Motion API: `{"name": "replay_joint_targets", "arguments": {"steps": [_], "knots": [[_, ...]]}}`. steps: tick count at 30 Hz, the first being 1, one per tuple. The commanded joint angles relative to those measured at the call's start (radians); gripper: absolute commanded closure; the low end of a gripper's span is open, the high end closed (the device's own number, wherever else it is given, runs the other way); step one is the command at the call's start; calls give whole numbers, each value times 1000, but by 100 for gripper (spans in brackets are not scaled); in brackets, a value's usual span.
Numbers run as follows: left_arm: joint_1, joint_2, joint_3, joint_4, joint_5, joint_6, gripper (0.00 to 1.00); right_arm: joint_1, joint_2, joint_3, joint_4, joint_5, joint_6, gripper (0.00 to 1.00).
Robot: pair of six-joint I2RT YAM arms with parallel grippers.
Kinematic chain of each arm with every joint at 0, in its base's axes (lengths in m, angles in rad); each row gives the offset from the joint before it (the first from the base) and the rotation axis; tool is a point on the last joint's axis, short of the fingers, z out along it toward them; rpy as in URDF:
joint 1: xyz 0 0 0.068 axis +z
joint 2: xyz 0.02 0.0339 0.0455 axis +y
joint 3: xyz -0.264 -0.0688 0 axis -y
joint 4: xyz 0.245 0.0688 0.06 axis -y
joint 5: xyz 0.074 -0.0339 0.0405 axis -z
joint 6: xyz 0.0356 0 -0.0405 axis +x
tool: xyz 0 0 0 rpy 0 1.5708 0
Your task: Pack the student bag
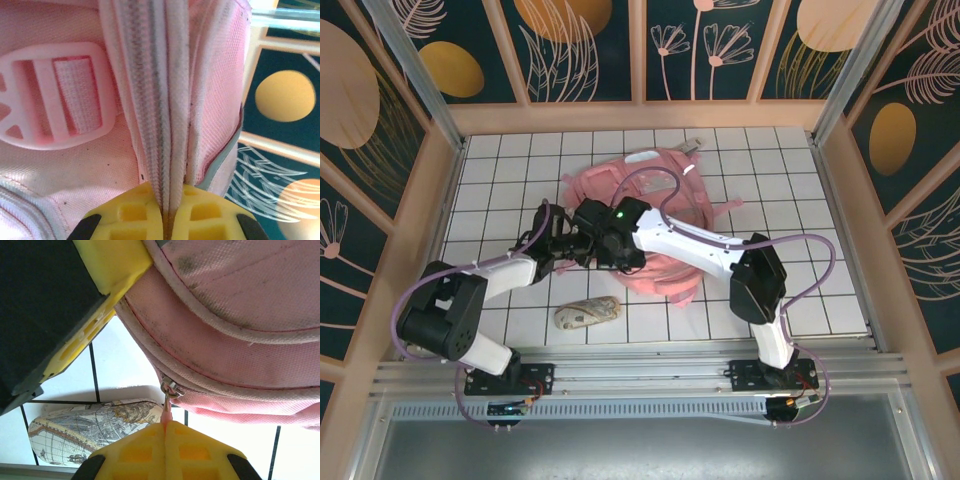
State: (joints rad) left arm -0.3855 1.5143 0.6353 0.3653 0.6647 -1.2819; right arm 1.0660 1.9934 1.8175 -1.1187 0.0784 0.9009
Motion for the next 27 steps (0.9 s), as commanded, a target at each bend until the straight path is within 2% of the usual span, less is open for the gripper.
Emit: {"name": "replay_joint_targets", "arguments": {"steps": [1,3,6,10,12,16,18,21,22,23,24,27], "knots": [[5,-22,90,-194,-62,188,100,6,-62,-61,-36,-47,-29,100],[28,-42,105,-261,-79,243,100,2,-94,-112,-60,-54,-47,100],[68,-38,131,-321,-44,308,100,-10,-143,-210,-87,-44,-101,100],[87,-25,216,-529,-45,513,100,-67,-218,-298,-103,102,-222,100],[88,-23,245,-627,-61,610,100,-140,-261,-349,-67,187,-306,100],[90,-39,262,-756,-99,732,100,-345,-316,-418,71,254,-448,100],[92,-55,267,-803,-103,774,100,-441,-327,-409,130,223,-503,100],[92,-75,277,-798,-50,754,100,-460,-356,-388,231,-13,-545,100],[92,-76,284,-782,-25,730,100,-435,-373,-393,261,-91,-534,84],[90,-81,291,-749,9,687,100,-394,-389,-399,285,-155,-506,64],[90,-91,293,-710,42,639,100,-353,-400,-403,302,-211,-476,57],[90,-108,316,-639,83,542,100,-257,-419,-447,372,-326,-375,50]]}}
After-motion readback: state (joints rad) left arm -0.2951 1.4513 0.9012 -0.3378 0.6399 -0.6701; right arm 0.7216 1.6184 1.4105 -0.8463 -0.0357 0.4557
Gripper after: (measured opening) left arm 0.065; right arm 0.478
